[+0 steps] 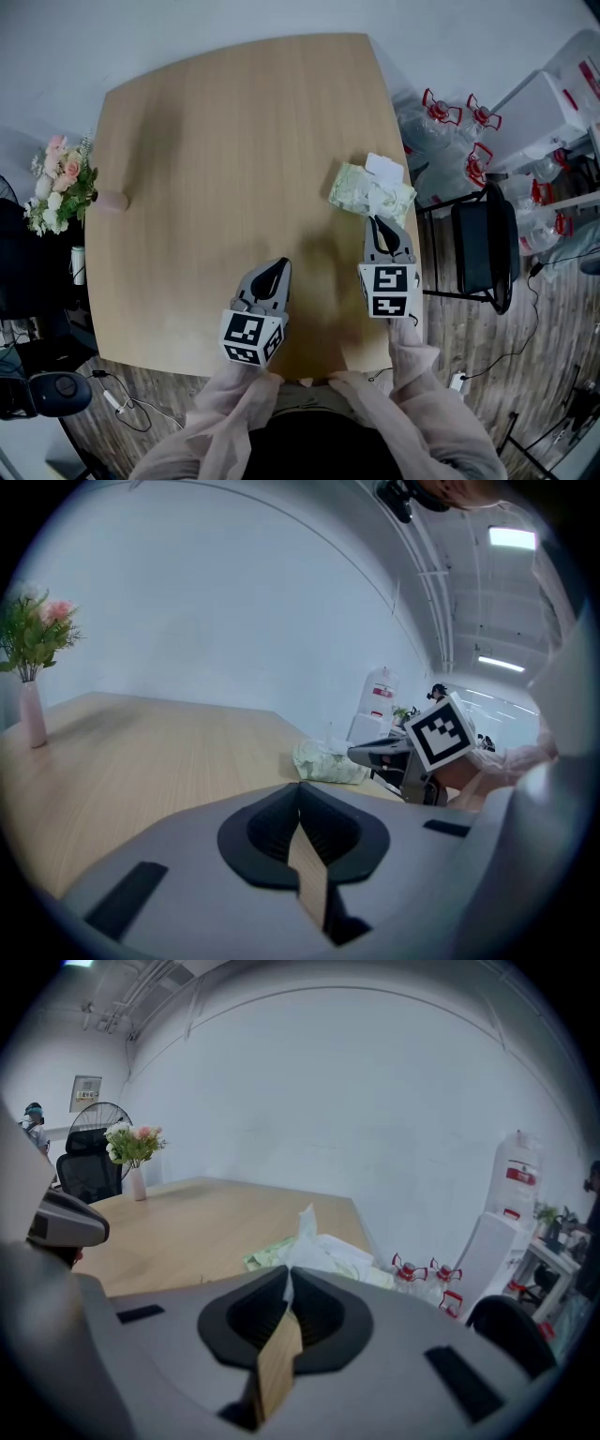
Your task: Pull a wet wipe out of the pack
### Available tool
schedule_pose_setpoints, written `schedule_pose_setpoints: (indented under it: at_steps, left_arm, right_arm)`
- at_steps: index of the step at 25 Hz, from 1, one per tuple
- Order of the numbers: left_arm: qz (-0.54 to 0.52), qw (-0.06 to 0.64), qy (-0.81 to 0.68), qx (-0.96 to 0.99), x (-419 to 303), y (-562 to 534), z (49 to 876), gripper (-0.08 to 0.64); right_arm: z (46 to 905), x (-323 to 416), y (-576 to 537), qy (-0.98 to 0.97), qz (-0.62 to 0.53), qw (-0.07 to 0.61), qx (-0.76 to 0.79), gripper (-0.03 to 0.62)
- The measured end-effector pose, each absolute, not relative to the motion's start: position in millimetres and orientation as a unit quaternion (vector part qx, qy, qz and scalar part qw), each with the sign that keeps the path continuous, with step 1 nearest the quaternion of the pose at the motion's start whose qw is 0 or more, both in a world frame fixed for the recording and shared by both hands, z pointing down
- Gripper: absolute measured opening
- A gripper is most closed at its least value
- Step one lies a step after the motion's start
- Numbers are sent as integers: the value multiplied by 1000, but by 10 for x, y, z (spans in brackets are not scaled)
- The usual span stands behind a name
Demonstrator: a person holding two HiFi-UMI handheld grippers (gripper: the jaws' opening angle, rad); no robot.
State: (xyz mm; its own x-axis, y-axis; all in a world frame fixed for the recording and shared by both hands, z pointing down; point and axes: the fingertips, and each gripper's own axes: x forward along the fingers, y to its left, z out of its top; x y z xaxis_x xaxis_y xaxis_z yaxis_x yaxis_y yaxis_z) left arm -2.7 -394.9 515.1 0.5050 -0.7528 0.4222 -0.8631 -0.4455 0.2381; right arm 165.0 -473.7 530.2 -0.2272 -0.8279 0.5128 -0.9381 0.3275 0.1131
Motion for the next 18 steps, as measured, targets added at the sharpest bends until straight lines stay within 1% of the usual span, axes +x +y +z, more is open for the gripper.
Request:
schedule_pose_setpoints:
  at_steps: [18]
  left_arm:
    - [122,203,-482,844,-140,-3827,5069,12]
  right_arm:
    - [5305,1554,-4505,-773,114,249,572,18]
